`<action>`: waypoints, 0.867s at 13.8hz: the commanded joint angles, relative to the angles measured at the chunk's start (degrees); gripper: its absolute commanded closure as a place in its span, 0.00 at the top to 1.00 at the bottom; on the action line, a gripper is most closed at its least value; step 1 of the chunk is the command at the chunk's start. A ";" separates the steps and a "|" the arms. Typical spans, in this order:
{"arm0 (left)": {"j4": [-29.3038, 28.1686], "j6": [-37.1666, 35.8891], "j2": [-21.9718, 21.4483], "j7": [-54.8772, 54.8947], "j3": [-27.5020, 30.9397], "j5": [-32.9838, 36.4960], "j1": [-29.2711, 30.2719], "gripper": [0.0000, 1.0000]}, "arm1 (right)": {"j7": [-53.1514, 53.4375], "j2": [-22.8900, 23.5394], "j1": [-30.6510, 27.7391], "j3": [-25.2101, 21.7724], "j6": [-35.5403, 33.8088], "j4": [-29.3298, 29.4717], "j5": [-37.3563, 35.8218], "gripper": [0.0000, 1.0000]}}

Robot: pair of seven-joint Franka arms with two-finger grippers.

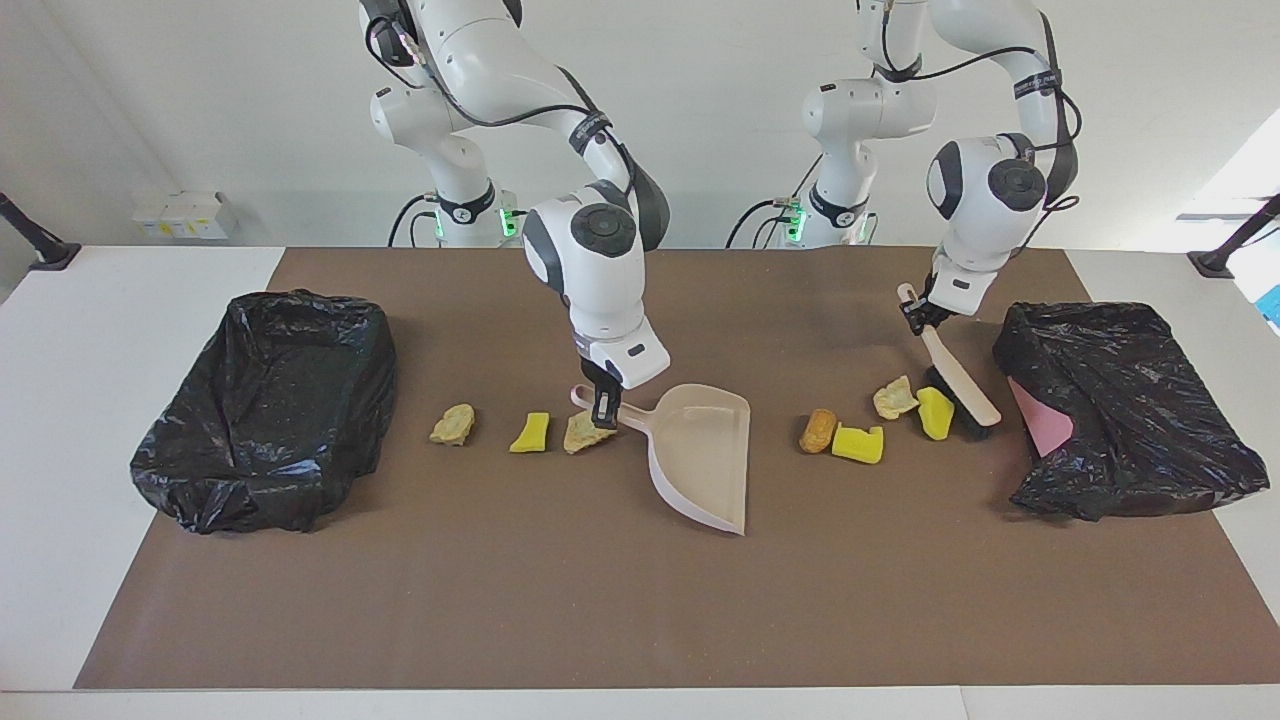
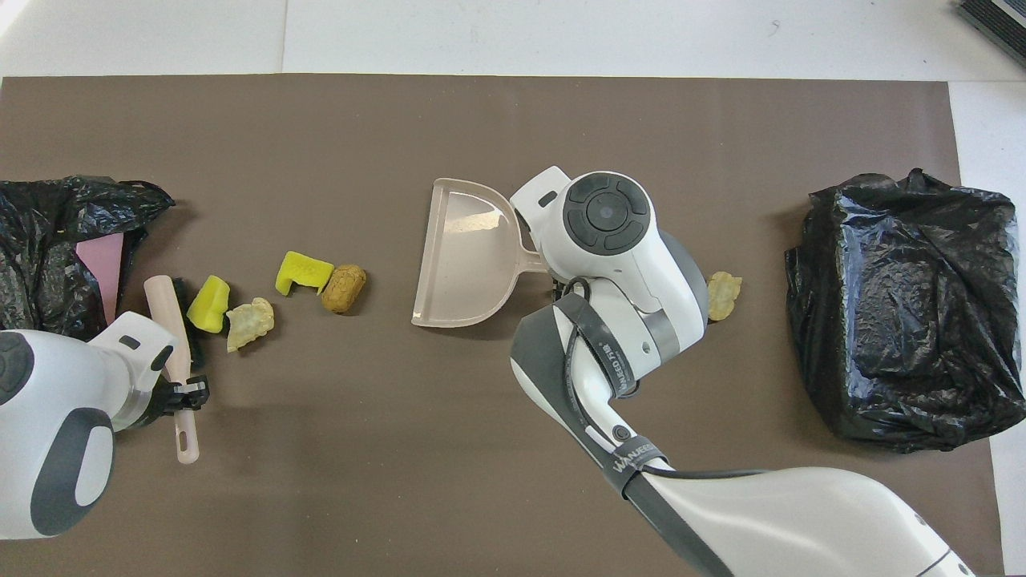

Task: Sweep and dump trash in bin
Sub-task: 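Grasp the brush with the left gripper while the right gripper lowers the dustpan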

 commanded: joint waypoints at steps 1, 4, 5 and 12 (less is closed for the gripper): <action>0.93 0.12 0.57 -1.05 -0.72 0.75 0.05 0.00 | -3.02 1.01 0.37 0.49 0.68 -0.57 0.17 0.02; 0.93 0.21 1.45 -1.76 -0.98 0.57 -0.13 0.00 | -3.72 1.45 0.64 0.76 0.69 -0.83 0.17 0.11; 0.93 0.29 1.54 -1.67 -1.07 0.48 -1.09 0.00 | -3.99 1.37 0.64 0.84 0.43 -1.27 0.26 0.15; 2.07 -2.33 1.89 -1.58 -1.07 -2.95 -7.60 0.00 | -3.90 1.28 0.46 0.93 -0.71 -0.57 0.43 0.32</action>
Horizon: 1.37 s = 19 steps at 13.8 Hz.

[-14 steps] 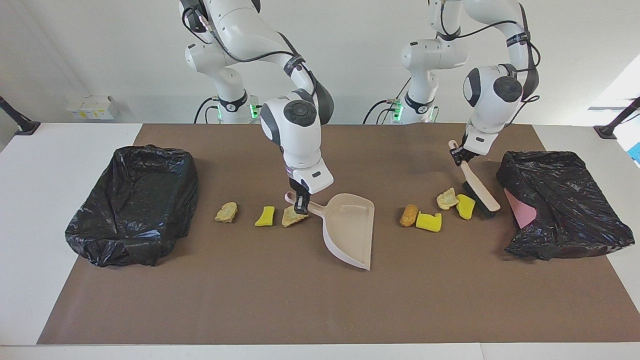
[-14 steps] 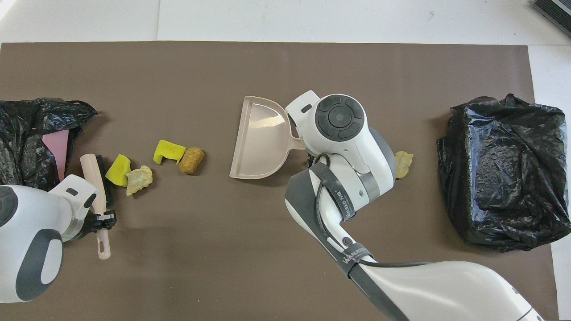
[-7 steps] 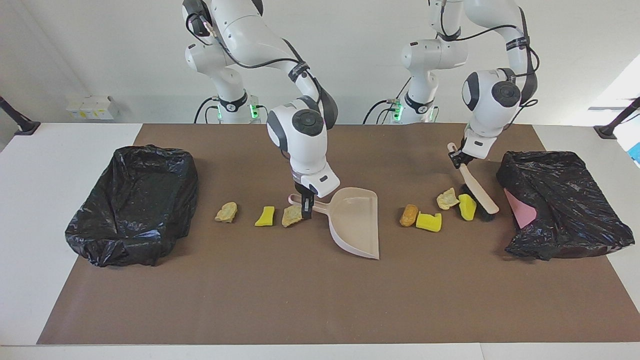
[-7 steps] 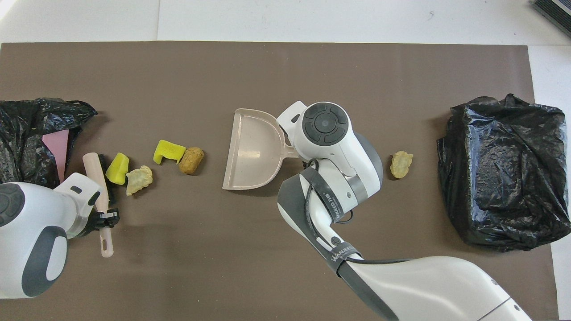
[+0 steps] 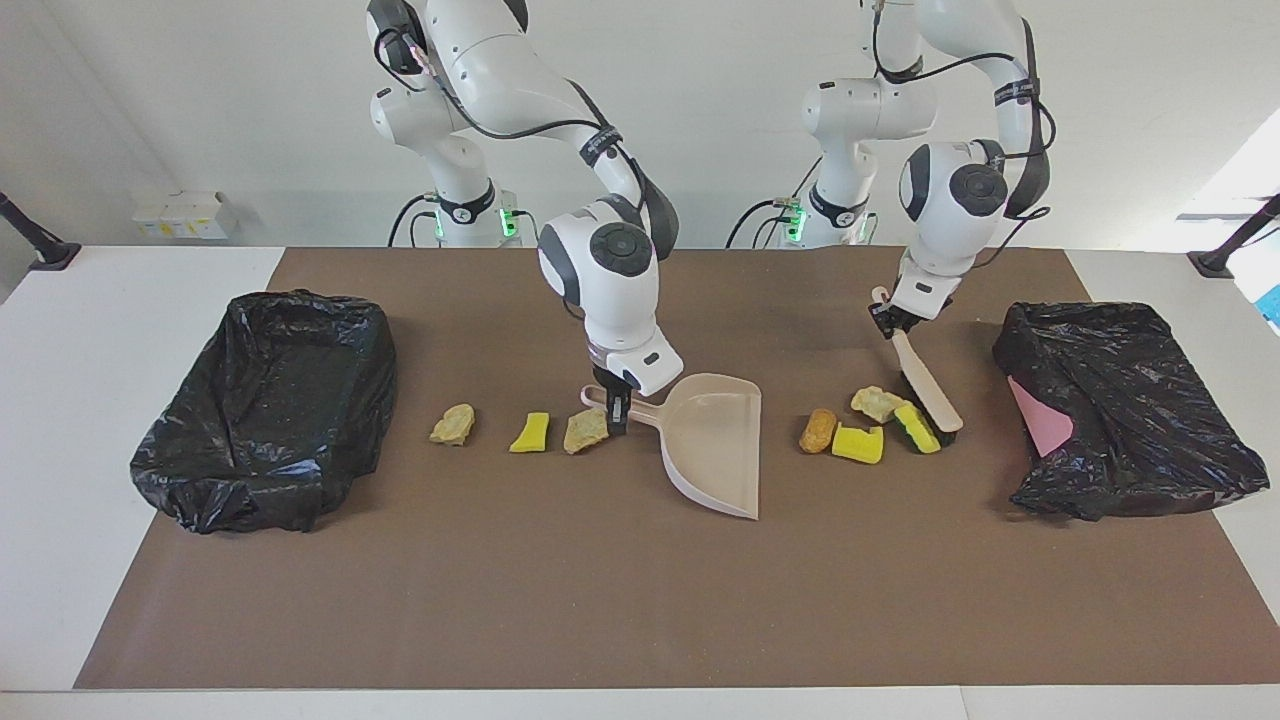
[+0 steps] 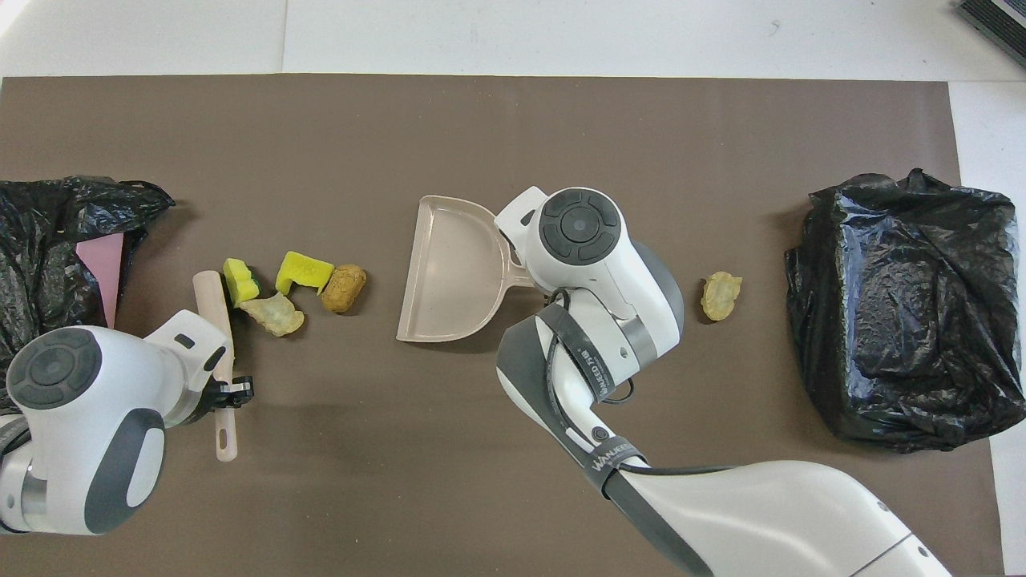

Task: Sweep and dump trash in bin
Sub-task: 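Sweep the sponges and scraps into the dustpan with the left gripper's brush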

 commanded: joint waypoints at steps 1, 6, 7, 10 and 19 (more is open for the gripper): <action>1.98 -2.25 1.29 -0.07 0.48 -0.97 -1.88 0.00 | -2.18 -0.56 -0.59 0.57 -0.83 0.06 0.41 0.32; 7.60 -1.82 7.08 -1.74 0.48 -4.39 -4.70 0.00 | -2.10 -1.26 -0.59 0.92 -3.20 0.85 0.58 0.32; 7.96 -1.20 7.96 -1.83 0.48 -4.49 -5.40 0.00 | -2.10 -1.26 -0.68 0.92 -3.20 0.85 0.58 0.32; 10.33 -1.99 8.94 -2.01 0.48 -4.57 -8.39 0.00 | -2.18 -1.26 -0.68 0.92 -3.12 0.85 0.58 0.37; 10.16 -1.99 8.94 -1.83 0.48 -4.57 -9.18 0.00 | -2.45 -1.35 -0.68 1.18 -2.33 0.15 0.76 0.43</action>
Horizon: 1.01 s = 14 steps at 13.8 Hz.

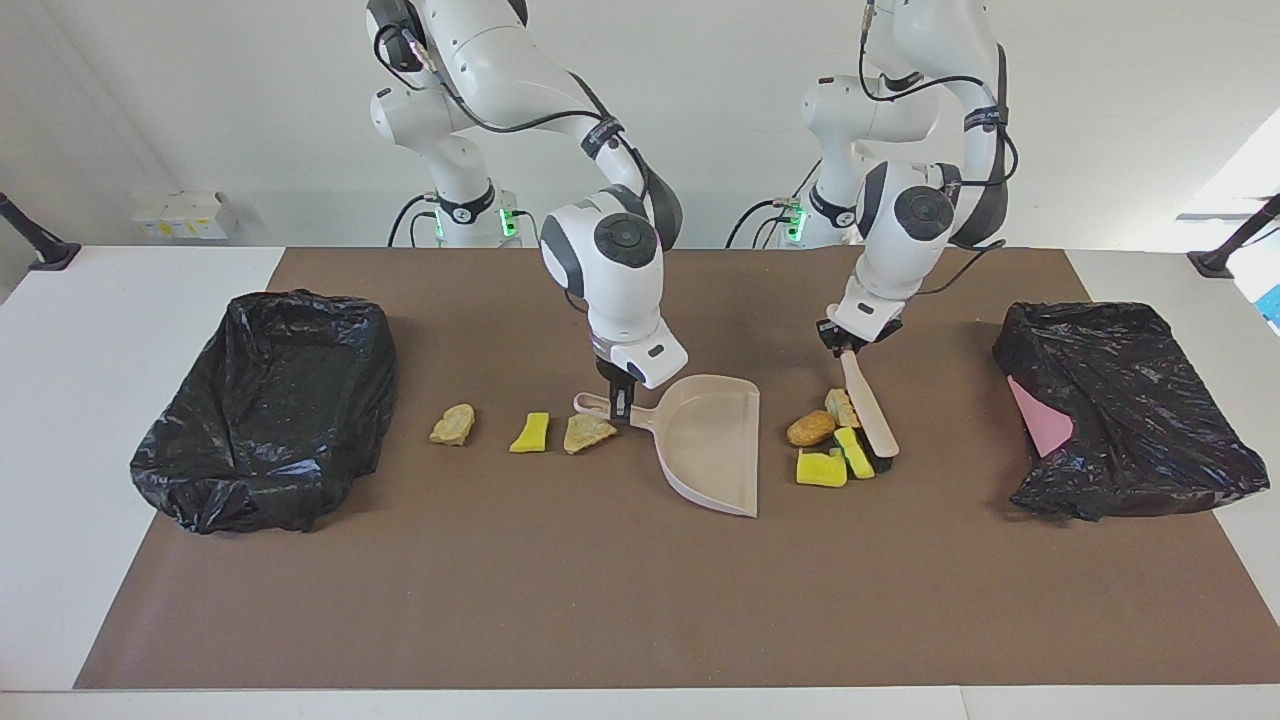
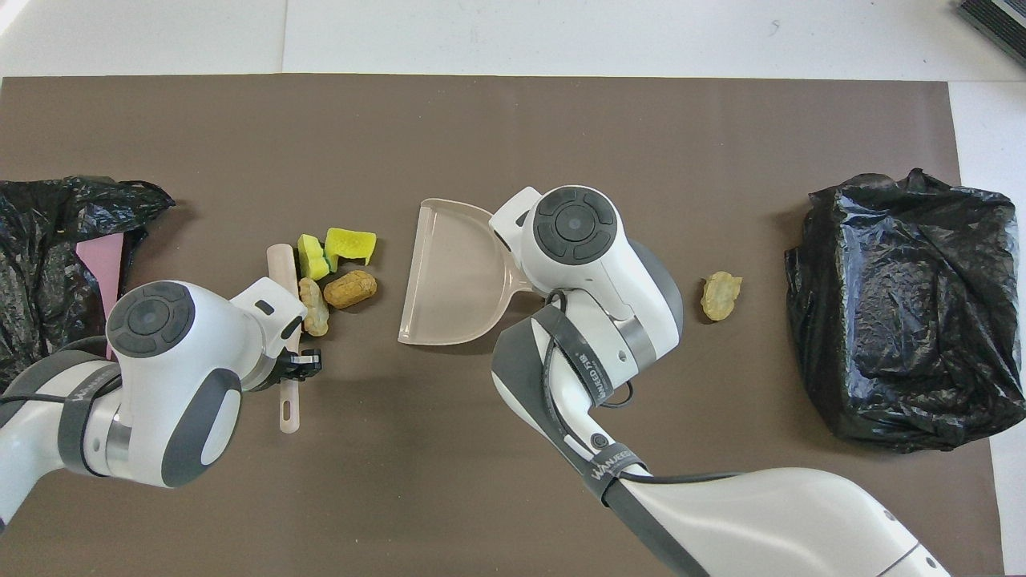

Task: Sweep and dump trash in bin
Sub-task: 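Sweep the sponges and scraps into the dustpan with the left gripper's brush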

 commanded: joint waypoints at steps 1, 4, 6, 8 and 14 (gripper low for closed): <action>0.94 -1.00 0.55 -0.03 0.60 -0.70 -0.97 0.00 | -2.44 -0.78 -0.80 0.55 -0.10 -0.93 0.81 0.45; 0.94 -0.91 0.55 -0.03 0.60 -0.70 -1.06 0.00 | -2.35 -1.39 -0.88 0.55 1.47 -2.86 0.81 0.48; 0.94 -0.74 0.55 0.05 0.60 -0.70 -1.06 0.00 | -2.35 -1.92 -0.97 0.55 1.74 -4.00 0.81 0.49; 0.94 -0.48 0.55 0.05 0.60 -0.70 -1.67 0.00 | -2.52 -1.92 -1.06 0.55 1.66 -3.92 0.73 0.34; 1.90 0.23 0.90 0.05 0.52 -1.22 -5.18 0.00 | -2.79 -1.66 -1.06 0.55 1.74 -3.13 -0.15 0.00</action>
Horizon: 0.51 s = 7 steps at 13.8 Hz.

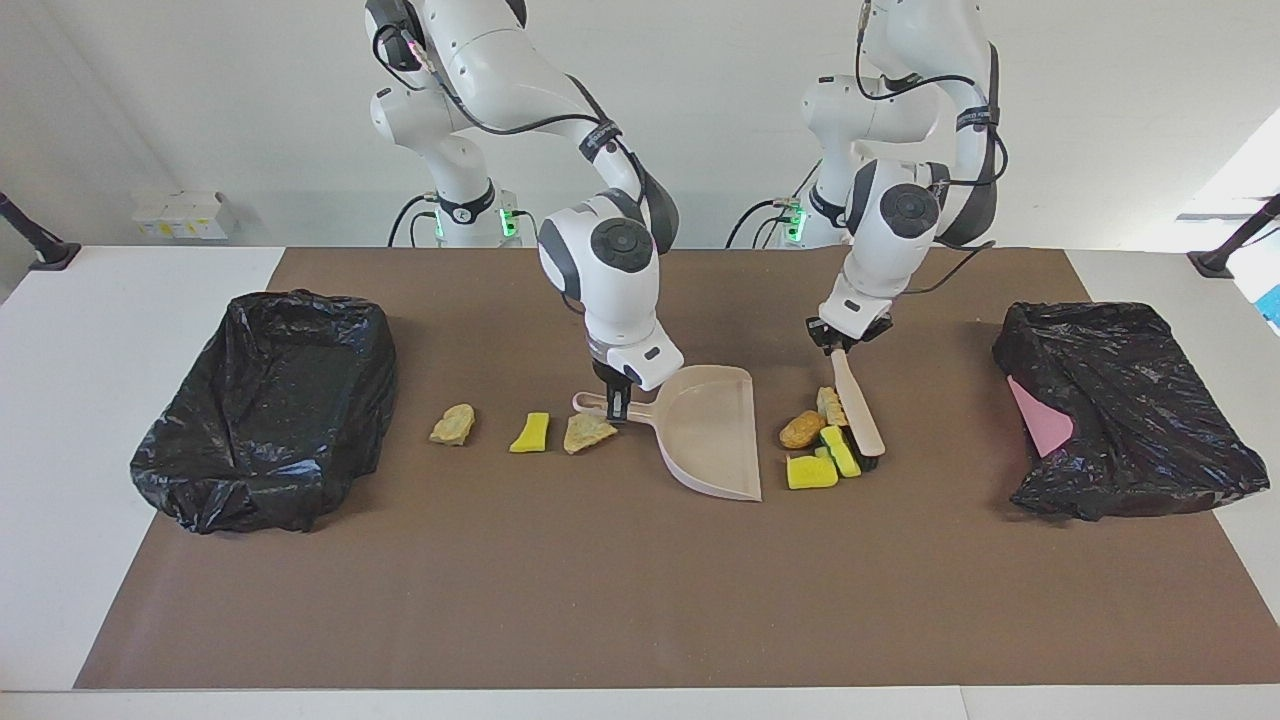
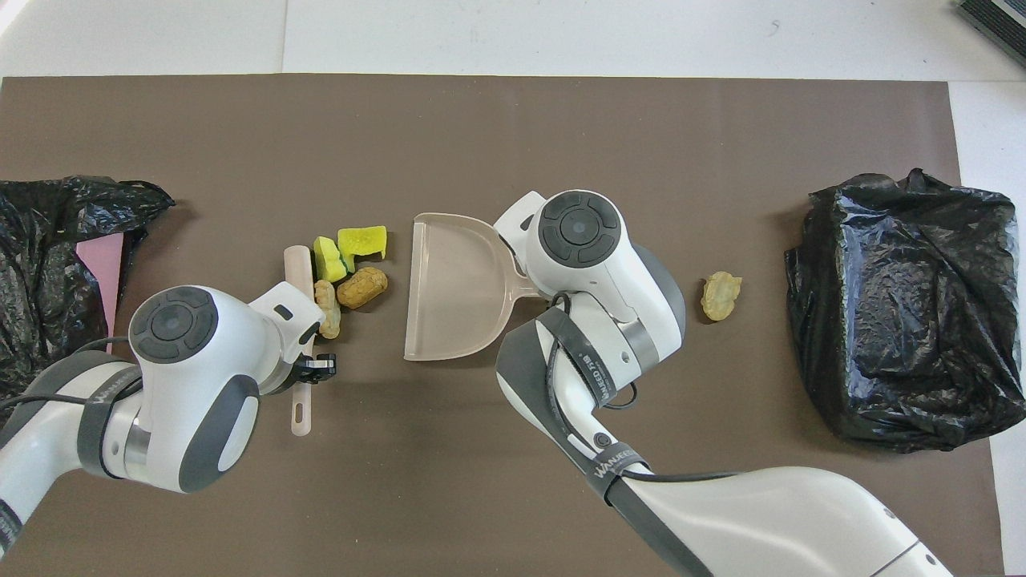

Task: Sweep and dump trash in bin
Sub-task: 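Sweep the sponges and scraps into the dustpan with the left gripper's brush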

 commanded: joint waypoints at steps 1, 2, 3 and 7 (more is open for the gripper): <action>2.97 -0.08 2.37 0.30 0.68 -1.07 -3.80 0.00 | -2.12 -1.50 -0.36 0.54 0.97 -1.66 -0.15 0.00; 3.42 0.44 3.78 0.83 0.59 -1.16 -5.12 0.00 | -2.12 -1.50 -0.27 0.54 0.88 -1.67 -0.33 0.00; 3.60 1.31 4.22 0.83 0.51 -1.07 -6.27 0.00 | -2.20 -1.50 -0.27 0.54 0.88 -1.67 -0.33 0.00; 8.50 1.07 5.89 1.19 0.42 -5.88 -14.95 0.00 | -2.03 -1.42 -0.27 0.54 0.88 -1.58 -0.33 0.00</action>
